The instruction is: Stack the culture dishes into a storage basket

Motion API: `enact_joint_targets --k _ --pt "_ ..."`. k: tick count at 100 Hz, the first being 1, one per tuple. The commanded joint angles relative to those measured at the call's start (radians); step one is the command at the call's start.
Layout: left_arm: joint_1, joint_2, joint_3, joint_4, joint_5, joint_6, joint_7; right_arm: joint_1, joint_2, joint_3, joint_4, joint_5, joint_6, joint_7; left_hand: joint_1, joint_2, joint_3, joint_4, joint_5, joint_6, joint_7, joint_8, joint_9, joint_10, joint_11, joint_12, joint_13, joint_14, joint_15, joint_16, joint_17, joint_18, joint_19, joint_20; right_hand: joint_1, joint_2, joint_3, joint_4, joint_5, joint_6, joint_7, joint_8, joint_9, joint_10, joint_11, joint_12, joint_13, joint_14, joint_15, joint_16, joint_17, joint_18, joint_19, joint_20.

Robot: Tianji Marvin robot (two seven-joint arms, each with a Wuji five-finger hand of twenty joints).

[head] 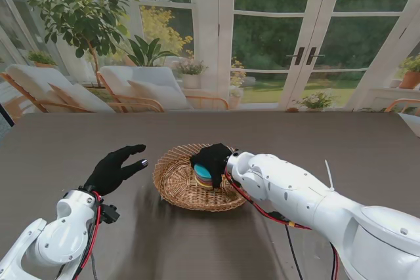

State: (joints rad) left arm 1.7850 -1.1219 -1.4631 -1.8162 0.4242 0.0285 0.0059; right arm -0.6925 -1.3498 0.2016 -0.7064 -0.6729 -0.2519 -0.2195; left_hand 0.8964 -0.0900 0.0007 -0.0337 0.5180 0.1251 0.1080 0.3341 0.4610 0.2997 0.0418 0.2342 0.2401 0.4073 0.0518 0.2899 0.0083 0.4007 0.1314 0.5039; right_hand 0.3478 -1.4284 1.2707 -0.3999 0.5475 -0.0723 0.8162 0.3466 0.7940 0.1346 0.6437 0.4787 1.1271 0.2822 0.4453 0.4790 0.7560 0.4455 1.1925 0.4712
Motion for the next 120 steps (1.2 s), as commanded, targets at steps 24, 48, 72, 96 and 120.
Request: enact_joint_targets --k 24,48,72,96,120 --pt "-0.002 0.0 0.001 0.007 -0.008 0.002 -0.027 0.008 -0.017 -0.025 0.035 -0.014 -0.011 -0.006 0.03 0.045 -0.016 0.025 0.006 -0.026 0.003 0.005 -0.017 -0.004 0.0 0.008 0.026 0.008 0.006 0.005 -0.001 0.008 0.002 0.007 0.109 0.228 0.145 0.207 0.028 0.011 0.192 0.068 -0.023 -0.129 0.162 0.072 -0.076 -0.088 -0.02 -0.021 0.061 0.01 -0.063 0.027" --pt "-0.004 0.001 0.001 0.01 -0.01 0.001 -0.031 0.009 -0.014 -0.034 0.035 -0.021 -0.01 -0.005 0.03 0.046 -0.016 0.025 0.008 -0.027 0.003 0.005 -0.016 -0.006 0.0 0.008 0.027 0.008 0.006 0.006 -0.001 0.009 0.002 0.007 0.094 0.226 0.14 0.205 -0.035 0.008 0.164 0.057 -0.09 -0.124 0.163 0.066 -0.128 -0.082 -0.024 -0.03 0.011 0.014 -0.093 0.037" --pt "-0.007 0.002 0.002 0.016 -0.012 -0.004 -0.033 0.012 -0.005 -0.043 0.027 -0.035 -0.004 -0.001 0.03 0.046 -0.016 0.025 0.009 -0.027 0.004 0.005 -0.017 -0.006 0.0 0.008 0.026 0.008 0.006 0.006 -0.001 0.008 0.002 0.007 0.073 0.233 0.135 0.204 -0.115 0.012 0.133 0.042 -0.142 -0.117 0.175 0.065 -0.171 -0.077 -0.018 -0.036 -0.034 0.01 -0.114 0.053" --pt "-0.008 0.001 0.001 0.021 -0.012 -0.009 -0.031 0.012 0.005 -0.041 0.009 -0.043 0.005 0.009 0.031 0.046 -0.017 0.025 0.007 -0.027 0.003 0.004 -0.016 -0.006 0.0 0.008 0.031 0.008 0.007 0.007 0.002 0.01 0.002 0.007 0.048 0.241 0.125 0.2 -0.162 0.009 0.111 0.028 -0.2 -0.103 0.176 0.063 -0.212 -0.07 -0.007 -0.037 -0.065 0.014 -0.126 0.065" --pt "-0.008 0.002 -0.001 0.027 -0.013 -0.014 -0.032 0.013 0.012 -0.04 -0.002 -0.051 0.009 0.012 0.031 0.047 -0.017 0.025 0.005 -0.026 0.002 0.004 -0.017 -0.006 0.0 0.008 0.03 0.009 0.006 0.006 0.001 0.009 0.002 0.006 0.018 0.277 0.099 0.198 -0.188 -0.015 0.103 0.016 -0.249 -0.093 0.16 0.041 -0.25 -0.055 0.001 -0.049 -0.097 0.021 -0.141 0.08"
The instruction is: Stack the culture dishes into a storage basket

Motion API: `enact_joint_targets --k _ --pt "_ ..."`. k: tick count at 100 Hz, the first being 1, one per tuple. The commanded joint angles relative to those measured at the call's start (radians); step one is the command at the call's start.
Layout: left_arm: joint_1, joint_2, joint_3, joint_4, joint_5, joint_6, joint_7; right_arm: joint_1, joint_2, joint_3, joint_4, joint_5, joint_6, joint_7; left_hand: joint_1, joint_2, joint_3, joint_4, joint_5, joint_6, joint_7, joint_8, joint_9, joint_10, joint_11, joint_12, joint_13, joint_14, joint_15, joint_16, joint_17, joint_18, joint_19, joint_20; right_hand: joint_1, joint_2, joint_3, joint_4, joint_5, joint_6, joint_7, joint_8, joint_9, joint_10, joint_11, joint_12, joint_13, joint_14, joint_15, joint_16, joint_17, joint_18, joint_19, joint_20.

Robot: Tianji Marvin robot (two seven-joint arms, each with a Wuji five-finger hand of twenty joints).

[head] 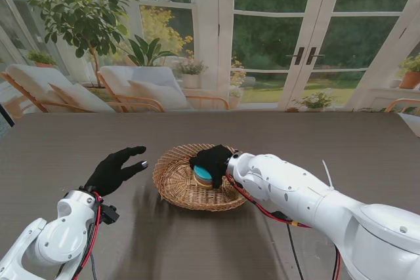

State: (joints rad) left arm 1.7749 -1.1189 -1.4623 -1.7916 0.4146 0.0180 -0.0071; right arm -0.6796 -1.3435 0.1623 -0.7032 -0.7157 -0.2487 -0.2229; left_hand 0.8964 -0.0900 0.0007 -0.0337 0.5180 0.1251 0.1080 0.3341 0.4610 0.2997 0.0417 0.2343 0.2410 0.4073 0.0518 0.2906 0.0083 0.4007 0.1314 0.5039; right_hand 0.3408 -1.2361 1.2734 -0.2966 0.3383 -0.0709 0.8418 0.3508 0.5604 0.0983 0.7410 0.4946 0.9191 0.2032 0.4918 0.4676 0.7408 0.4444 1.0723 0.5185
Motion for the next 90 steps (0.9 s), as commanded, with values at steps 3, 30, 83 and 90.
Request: enact_joint_targets --k 3,30,83,90 --pt "0.002 -0.001 -0.001 0.003 -0.003 -0.004 -0.019 0.0 0.007 0.0 -0.008 -0.009 0.007 0.016 0.031 0.047 -0.017 0.025 0.008 -0.027 0.003 0.004 -0.017 -0.005 0.0 0.008 0.028 0.008 0.006 0.006 0.001 0.009 0.002 0.006 0.02 0.085 0.095 0.095 0.016 -0.014 0.076 0.009 -0.023 -0.053 0.046 0.012 -0.05 0.028 -0.053 -0.044 -0.087 0.025 -0.026 0.034" --pt "0.0 0.0 -0.002 0.007 -0.005 -0.007 -0.026 -0.001 0.013 0.004 -0.017 -0.017 0.011 0.009 0.03 0.047 -0.017 0.025 0.008 -0.023 0.003 0.005 -0.018 -0.005 0.0 0.008 0.029 0.01 0.006 0.006 0.001 0.01 0.002 0.006 -0.012 0.093 0.086 0.09 -0.03 -0.039 0.07 0.004 -0.08 -0.04 0.024 -0.017 -0.085 0.04 -0.075 -0.062 -0.112 0.033 -0.042 0.037" --pt "-0.002 0.001 -0.002 0.012 -0.007 -0.007 -0.032 0.005 0.018 -0.021 -0.019 -0.044 0.014 0.001 0.03 0.048 -0.017 0.025 0.009 -0.026 0.003 0.005 -0.017 -0.006 0.0 0.008 0.03 0.008 0.006 0.006 0.003 0.012 0.002 0.006 -0.072 0.108 0.067 0.08 -0.101 -0.042 0.045 -0.018 -0.203 0.006 0.009 -0.058 -0.142 0.032 -0.094 -0.083 -0.15 0.02 -0.06 0.047" --pt "-0.002 0.002 -0.003 0.013 -0.005 -0.006 -0.033 0.005 0.018 -0.024 -0.018 -0.046 0.013 0.0 0.031 0.048 -0.016 0.025 0.008 -0.026 0.003 0.005 -0.018 -0.005 -0.001 0.008 0.03 0.007 0.007 0.006 0.003 0.012 0.003 0.006 -0.077 0.111 0.065 0.079 -0.112 -0.042 0.04 -0.021 -0.22 0.01 0.006 -0.062 -0.149 0.032 -0.094 -0.084 -0.153 0.018 -0.059 0.049"
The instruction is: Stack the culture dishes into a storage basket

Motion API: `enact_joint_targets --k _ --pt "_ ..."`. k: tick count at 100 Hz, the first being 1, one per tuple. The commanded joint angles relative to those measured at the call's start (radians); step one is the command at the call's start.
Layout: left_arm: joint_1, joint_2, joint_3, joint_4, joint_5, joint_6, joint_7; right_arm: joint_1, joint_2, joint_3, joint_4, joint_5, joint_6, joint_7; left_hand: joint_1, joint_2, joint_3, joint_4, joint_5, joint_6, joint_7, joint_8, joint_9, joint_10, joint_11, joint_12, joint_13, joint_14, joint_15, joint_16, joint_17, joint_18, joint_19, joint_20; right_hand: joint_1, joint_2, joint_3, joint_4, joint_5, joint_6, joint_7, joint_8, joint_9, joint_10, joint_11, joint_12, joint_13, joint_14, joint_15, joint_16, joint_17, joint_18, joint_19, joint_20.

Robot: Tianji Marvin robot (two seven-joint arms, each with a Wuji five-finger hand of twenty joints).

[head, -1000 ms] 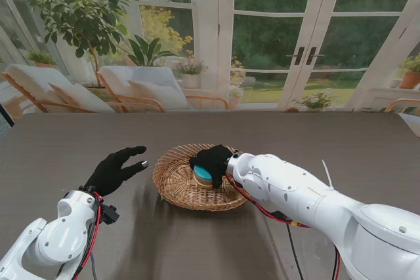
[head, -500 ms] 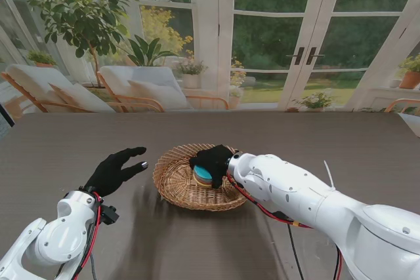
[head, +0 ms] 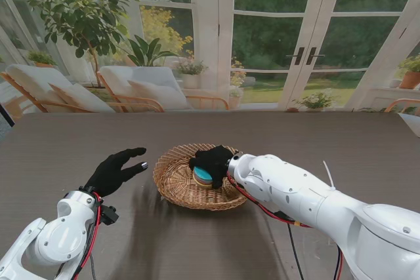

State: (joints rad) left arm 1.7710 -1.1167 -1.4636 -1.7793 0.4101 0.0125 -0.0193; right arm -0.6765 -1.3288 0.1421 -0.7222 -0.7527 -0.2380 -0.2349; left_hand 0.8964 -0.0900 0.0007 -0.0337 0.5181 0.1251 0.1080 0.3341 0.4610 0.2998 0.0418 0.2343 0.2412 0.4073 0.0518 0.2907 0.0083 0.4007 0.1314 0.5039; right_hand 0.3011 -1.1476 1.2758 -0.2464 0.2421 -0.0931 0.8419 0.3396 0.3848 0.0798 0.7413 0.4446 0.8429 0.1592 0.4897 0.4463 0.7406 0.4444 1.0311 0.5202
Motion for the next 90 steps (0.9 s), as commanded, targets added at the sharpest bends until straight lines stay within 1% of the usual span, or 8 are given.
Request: enact_joint_targets --k 1,19,33,63,90 --pt "0.002 -0.001 -0.001 0.0 -0.001 -0.001 -0.02 0.002 0.003 -0.004 0.002 -0.01 0.002 0.011 0.031 0.048 -0.016 0.025 0.007 -0.027 0.003 0.005 -0.017 -0.006 0.0 0.008 0.03 0.008 0.007 0.006 0.003 0.012 0.003 0.006 -0.038 0.023 0.062 0.028 -0.017 -0.019 0.04 -0.011 -0.045 0.029 0.006 -0.012 -0.073 0.075 -0.092 -0.063 -0.154 0.018 -0.018 0.047" --pt "0.001 0.0 -0.002 0.003 -0.001 -0.003 -0.022 0.003 0.005 -0.008 -0.001 -0.017 0.004 0.006 0.032 0.047 -0.016 0.025 0.009 -0.025 0.003 0.005 -0.016 -0.005 0.0 0.008 0.031 0.008 0.007 0.006 0.004 0.012 0.003 0.005 -0.063 0.027 0.055 0.024 -0.047 -0.019 0.033 -0.018 -0.065 0.03 0.008 -0.021 -0.088 0.077 -0.089 -0.066 -0.163 0.016 -0.021 0.051" --pt "0.001 0.0 -0.002 0.004 -0.001 -0.004 -0.022 0.006 0.008 -0.012 -0.007 -0.026 0.007 0.007 0.031 0.048 -0.016 0.025 0.008 -0.025 0.003 0.005 -0.017 -0.004 0.0 0.008 0.031 0.008 0.007 0.006 0.004 0.014 0.002 0.005 -0.074 0.031 0.052 0.022 -0.077 -0.009 0.02 -0.028 -0.087 0.039 0.003 -0.03 -0.104 0.072 -0.09 -0.069 -0.176 0.011 -0.024 0.053" --pt "0.0 0.0 -0.002 0.006 -0.003 -0.005 -0.023 0.006 0.009 -0.014 -0.013 -0.03 0.009 0.008 0.032 0.048 -0.016 0.025 0.007 -0.024 0.003 0.005 -0.017 -0.004 0.0 0.008 0.031 0.01 0.007 0.006 0.005 0.013 0.003 0.005 -0.102 0.049 0.041 0.018 -0.151 0.005 0.0 -0.051 -0.123 0.046 -0.014 -0.059 -0.125 0.082 -0.093 -0.075 -0.188 0.008 -0.025 0.059" --pt "-0.001 0.0 -0.002 0.008 -0.005 -0.004 -0.025 0.005 0.007 -0.014 -0.012 -0.032 0.006 0.0 0.032 0.048 -0.016 0.025 0.008 -0.025 0.003 0.005 -0.016 -0.005 0.0 0.008 0.031 0.01 0.007 0.006 0.005 0.014 0.003 0.005 -0.142 0.07 0.032 0.011 -0.158 0.004 -0.015 -0.074 -0.128 0.035 -0.023 -0.083 -0.145 0.094 -0.118 -0.091 -0.216 0.012 -0.046 0.055"
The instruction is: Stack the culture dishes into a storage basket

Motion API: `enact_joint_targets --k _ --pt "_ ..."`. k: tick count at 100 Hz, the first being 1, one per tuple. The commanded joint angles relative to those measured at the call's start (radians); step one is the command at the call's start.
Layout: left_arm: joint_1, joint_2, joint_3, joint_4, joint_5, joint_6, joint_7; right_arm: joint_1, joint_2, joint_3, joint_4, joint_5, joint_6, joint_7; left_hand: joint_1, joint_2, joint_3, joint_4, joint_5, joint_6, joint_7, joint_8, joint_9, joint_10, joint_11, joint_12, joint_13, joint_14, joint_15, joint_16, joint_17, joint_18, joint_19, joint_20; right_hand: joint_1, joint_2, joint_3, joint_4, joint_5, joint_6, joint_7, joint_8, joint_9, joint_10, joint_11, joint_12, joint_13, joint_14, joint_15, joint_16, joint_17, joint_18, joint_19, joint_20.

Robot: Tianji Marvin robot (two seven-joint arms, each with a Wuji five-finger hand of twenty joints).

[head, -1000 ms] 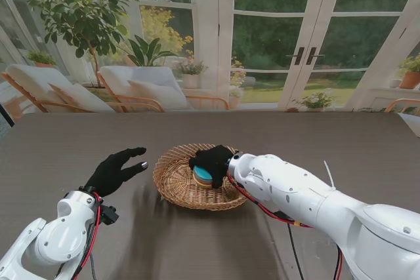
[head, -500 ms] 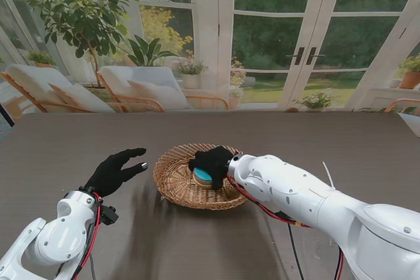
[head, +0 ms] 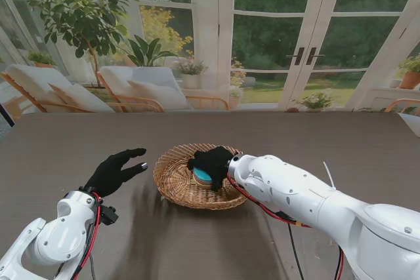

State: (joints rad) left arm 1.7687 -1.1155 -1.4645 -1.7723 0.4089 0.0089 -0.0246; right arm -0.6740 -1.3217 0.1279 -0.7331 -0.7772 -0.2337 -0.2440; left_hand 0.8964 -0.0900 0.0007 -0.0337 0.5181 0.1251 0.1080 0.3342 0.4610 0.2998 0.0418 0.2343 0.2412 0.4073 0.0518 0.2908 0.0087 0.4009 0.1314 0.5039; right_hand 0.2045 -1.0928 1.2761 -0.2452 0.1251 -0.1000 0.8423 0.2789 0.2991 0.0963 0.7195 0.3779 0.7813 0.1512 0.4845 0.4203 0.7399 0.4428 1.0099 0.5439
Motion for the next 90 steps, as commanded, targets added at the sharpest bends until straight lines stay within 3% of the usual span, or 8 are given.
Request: enact_joint_targets --k 1,51,90 --pt "0.001 -0.001 -0.001 0.001 -0.004 -0.001 -0.02 0.002 -0.001 0.0 -0.001 -0.008 0.001 0.009 0.032 0.048 -0.016 0.025 0.007 -0.025 0.003 0.005 -0.016 -0.005 0.0 0.008 0.031 0.01 0.007 0.006 0.005 0.013 0.003 0.005 -0.046 0.016 0.032 0.01 -0.041 0.011 -0.016 -0.014 -0.043 0.018 -0.001 -0.017 -0.085 0.102 -0.114 -0.066 -0.217 0.015 -0.026 0.031" --pt "-0.002 0.0 0.0 0.004 -0.008 -0.002 -0.025 -0.002 0.009 0.009 -0.025 -0.019 0.006 0.004 0.033 0.048 -0.016 0.025 0.007 -0.026 0.003 0.004 -0.016 -0.004 0.0 0.008 0.031 0.01 0.006 0.006 0.006 0.014 0.003 0.005 -0.066 0.061 0.011 0.013 -0.041 -0.001 -0.031 -0.041 -0.045 -0.007 -0.002 -0.03 -0.116 0.135 -0.173 -0.098 -0.26 0.051 -0.086 0.011" --pt "-0.004 0.002 0.002 0.003 -0.006 0.004 -0.036 -0.01 0.023 0.029 -0.055 -0.015 0.021 0.03 0.032 0.049 -0.016 0.025 0.006 -0.026 0.002 0.004 -0.016 -0.006 0.0 0.009 0.032 0.01 0.007 0.006 0.006 0.013 0.004 0.005 -0.063 0.079 0.004 0.015 -0.04 -0.008 -0.047 -0.057 -0.055 -0.013 -0.059 -0.056 -0.171 0.17 -0.278 -0.166 -0.305 0.099 -0.186 -0.051"
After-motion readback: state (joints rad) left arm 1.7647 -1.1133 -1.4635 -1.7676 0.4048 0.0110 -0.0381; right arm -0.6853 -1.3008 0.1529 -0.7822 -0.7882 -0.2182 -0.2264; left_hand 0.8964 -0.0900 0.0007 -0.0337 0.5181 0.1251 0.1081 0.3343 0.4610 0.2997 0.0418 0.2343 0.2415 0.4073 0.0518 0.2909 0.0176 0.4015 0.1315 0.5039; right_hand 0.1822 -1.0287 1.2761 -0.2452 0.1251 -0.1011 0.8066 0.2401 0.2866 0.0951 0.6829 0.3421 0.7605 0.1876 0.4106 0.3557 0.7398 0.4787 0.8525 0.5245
